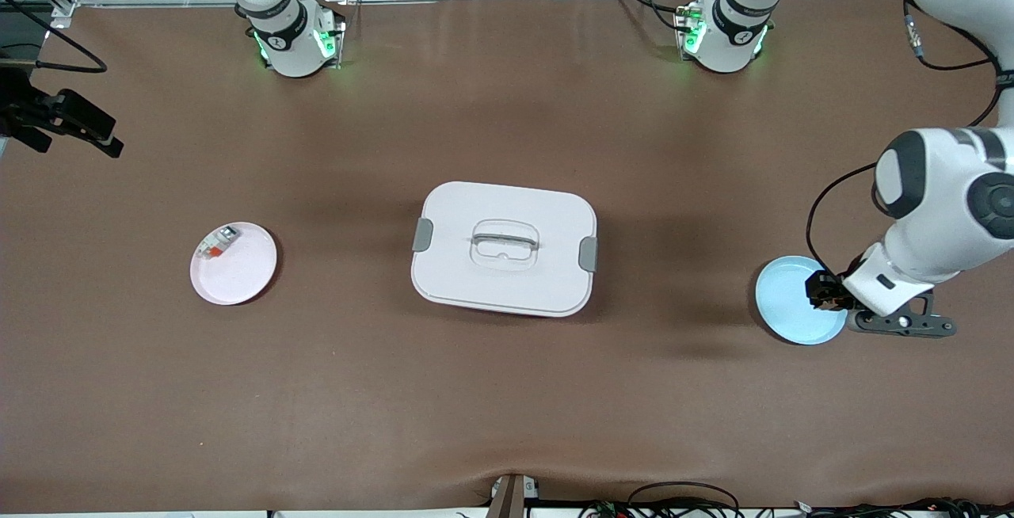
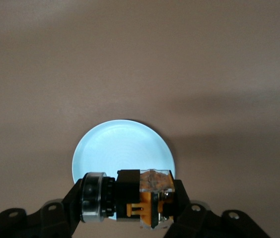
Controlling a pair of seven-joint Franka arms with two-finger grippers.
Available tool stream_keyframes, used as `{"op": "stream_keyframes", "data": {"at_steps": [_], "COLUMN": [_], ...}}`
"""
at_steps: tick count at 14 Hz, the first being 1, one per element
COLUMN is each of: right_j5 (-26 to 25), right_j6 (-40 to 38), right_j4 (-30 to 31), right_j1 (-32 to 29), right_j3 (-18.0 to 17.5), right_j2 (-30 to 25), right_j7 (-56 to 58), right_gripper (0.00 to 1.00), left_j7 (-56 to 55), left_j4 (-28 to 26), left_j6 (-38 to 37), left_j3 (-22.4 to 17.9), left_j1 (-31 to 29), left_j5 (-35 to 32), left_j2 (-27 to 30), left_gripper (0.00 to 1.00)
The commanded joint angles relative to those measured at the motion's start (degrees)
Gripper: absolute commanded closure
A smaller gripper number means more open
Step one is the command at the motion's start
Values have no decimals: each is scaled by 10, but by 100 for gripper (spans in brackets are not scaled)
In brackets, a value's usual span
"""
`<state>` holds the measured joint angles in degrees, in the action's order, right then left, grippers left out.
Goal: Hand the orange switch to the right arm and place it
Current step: 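Lift the orange switch with the left gripper while the right gripper approaches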
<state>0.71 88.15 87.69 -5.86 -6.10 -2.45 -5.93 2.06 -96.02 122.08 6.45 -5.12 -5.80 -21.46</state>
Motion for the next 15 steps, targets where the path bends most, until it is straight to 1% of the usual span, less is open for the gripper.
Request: {"op": "stream_keyframes", "data": {"at_steps": [1,3,7,9,12,15], "right_j5": [-3,-2,-1,-1,-6,-7], "right_j6": [-8,-8,-7,-8,-7,-5], "right_j4": [-10,-10,-11,-11,-11,-11], "right_j1": [-6,-6,-6,-6,9,9], "right_j3": [-7,-7,-7,-8,-8,-8], "right_j2": [4,4,4,4,7,9], "right_j7": [0,0,0,0,1,3], "right_gripper": [0,0,0,0,0,0], "left_j7": [-7,-34,-135,-221,-325,-428], "left_j4": [52,75,114,116,116,124], "left_j6": [-62,-94,-142,-156,-160,-160], "left_j3": [10,18,66,101,138,181], "left_j1": [0,1,1,-1,0,1], "left_j5": [37,58,61,76,116,123], "left_j2": [5,12,13,15,23,23], "left_gripper": [100,100,100,100,100,100]}}
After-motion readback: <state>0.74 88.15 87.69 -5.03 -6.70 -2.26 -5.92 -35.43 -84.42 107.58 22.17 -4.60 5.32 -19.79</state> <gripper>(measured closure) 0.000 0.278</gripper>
